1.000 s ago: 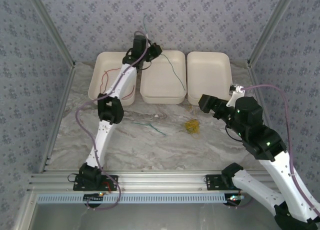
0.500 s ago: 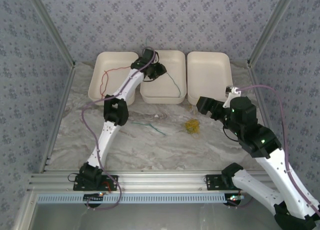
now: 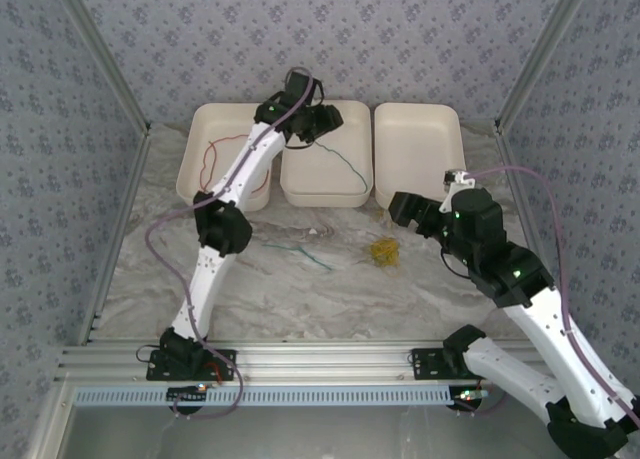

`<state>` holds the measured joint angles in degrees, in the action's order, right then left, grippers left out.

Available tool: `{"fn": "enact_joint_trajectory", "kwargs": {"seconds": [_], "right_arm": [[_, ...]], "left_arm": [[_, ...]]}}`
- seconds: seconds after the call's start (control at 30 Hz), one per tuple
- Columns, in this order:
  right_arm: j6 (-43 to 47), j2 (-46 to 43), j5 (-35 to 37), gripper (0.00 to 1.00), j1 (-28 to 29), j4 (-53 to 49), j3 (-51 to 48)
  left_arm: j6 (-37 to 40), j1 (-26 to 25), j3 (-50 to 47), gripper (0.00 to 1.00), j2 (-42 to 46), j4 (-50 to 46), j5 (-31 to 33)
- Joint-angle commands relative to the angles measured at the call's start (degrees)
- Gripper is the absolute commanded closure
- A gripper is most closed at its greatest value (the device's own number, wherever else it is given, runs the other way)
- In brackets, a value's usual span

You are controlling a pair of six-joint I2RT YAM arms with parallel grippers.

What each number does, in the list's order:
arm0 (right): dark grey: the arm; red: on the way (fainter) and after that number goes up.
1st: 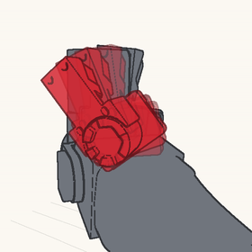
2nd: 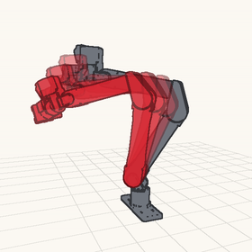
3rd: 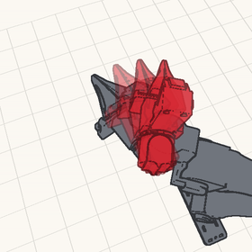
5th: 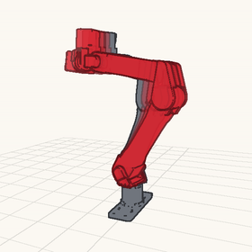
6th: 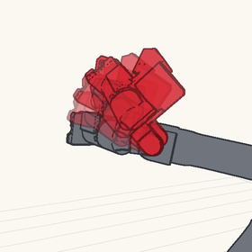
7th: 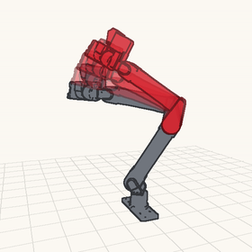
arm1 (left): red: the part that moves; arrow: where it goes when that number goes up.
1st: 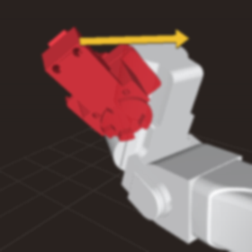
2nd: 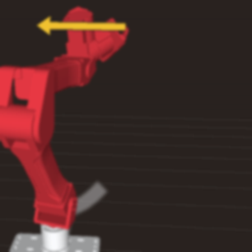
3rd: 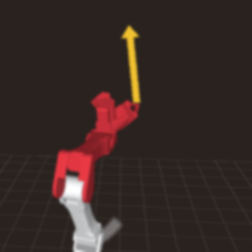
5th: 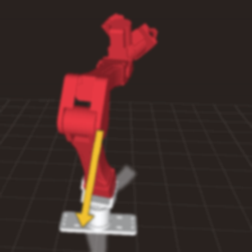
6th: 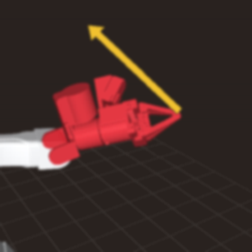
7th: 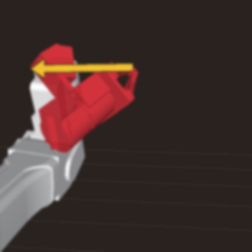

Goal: Untangle the cables

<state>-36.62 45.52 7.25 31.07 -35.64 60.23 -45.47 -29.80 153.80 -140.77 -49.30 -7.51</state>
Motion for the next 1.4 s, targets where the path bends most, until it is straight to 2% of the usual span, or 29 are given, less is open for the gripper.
{"fn": "enact_joint_trajectory", "kwargs": {"seconds": [0.0,0.1,0.2,0.3,0.4,0.5,0.57,0.63,0.73,0.77,0.87,1.0,1.13,1.37], "right_arm": [[0.06,1.72,-1.06,0.08,0.72,0.96,-1.65],[0.06,2.63,-3.01,0.14,2.17,3.32,-5.18],[0.1,3.32,-2.02,0.21,5.9,5.26,-8.8],[0.08,6.04,-0.46,0.29,9.16,6.76,-10.86],[0.11,11.37,-1.15,0.38,9.04,9.06,-10.15],[3.07,17.43,-2.38,0.5,6.87,9.01,-5.64],[4.04,20.7,-2.53,0.52,6.78,8.83,-2.86],[4.41,22.93,-3.31,0.52,7.48,9.49,-1.63],[4.16,26.91,-3.9,0.5,10.15,11.04,-1.64],[4.11,28.62,-3.66,0.5,11.43,11.32,-1.69],[5.34,35.59,-3.28,0.48,14.68,12.75,-1.52],[9.22,45.31,-1.84,0.49,18.92,13.03,2.57],[12.14,53.48,-0.51,0.56,20.58,13.36,9.13],[14.34,62.09,-0.56,0.56,22.0,13.07,16.14]], "left_arm": [[3.95,-2.99,-9.48,0.44,14.34,-1.41,10.49],[2.17,-3.79,-33.78,0.46,30.18,9.76,13.17],[-1.02,-3.84,-56.89,0.5,44.39,19.52,16.23],[-4.66,-2.97,-73.88,0.53,53.95,24.46,16.38],[-8.22,-1.79,-86.2,0.59,59.97,30.12,14.23],[-7.34,-1.08,-88.13,0.64,60.68,29.5,13.59],[-6.39,-1.28,-88.42,0.65,61.29,27.97,16.17],[-6.57,-1.3,-90.86,0.61,63.21,27.19,18.27],[-9.5,-0.61,-98.07,0.49,67.07,26.7,20.08],[-11.02,-0.19,-101.62,0.49,68.6,27.91,19.52],[-14.27,0.53,-110.1,0.51,72.98,31.78,17.4],[-16.13,0.64,-116.18,0.61,75.94,32.97,16.78],[-16.92,1.51,-119.55,0.72,77.76,33.47,15.65],[-17.0,2.3,-123.71,0.73,83.86,32.41,15.38]]}}
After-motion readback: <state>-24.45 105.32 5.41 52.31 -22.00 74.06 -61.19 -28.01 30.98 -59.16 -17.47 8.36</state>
